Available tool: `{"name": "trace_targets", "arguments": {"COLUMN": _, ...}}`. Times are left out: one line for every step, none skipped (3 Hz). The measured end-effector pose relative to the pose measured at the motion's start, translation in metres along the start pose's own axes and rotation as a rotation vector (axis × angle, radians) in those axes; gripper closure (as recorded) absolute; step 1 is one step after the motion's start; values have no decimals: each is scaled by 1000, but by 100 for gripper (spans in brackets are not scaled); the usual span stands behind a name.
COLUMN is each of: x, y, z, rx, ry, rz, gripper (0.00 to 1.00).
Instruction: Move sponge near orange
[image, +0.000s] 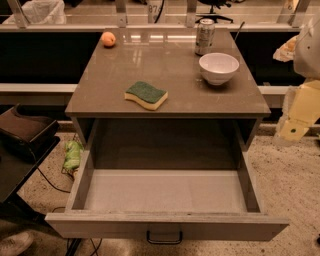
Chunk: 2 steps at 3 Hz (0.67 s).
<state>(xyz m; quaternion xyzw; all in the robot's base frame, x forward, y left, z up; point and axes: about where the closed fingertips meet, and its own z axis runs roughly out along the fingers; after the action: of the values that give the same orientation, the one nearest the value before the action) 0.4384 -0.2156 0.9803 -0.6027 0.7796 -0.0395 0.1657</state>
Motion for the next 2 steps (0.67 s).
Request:
{"name": "trace_targets", "arguments": {"x": -2, "y": -1, "z": 1, "rx": 2, "ry": -11, "rz": 0, "gripper": 0}}
{"name": "trace_targets", "arguments": {"x": -42, "y": -9, "z": 22, "rx": 28, "ry": -226, "rz": 1, "gripper": 0}}
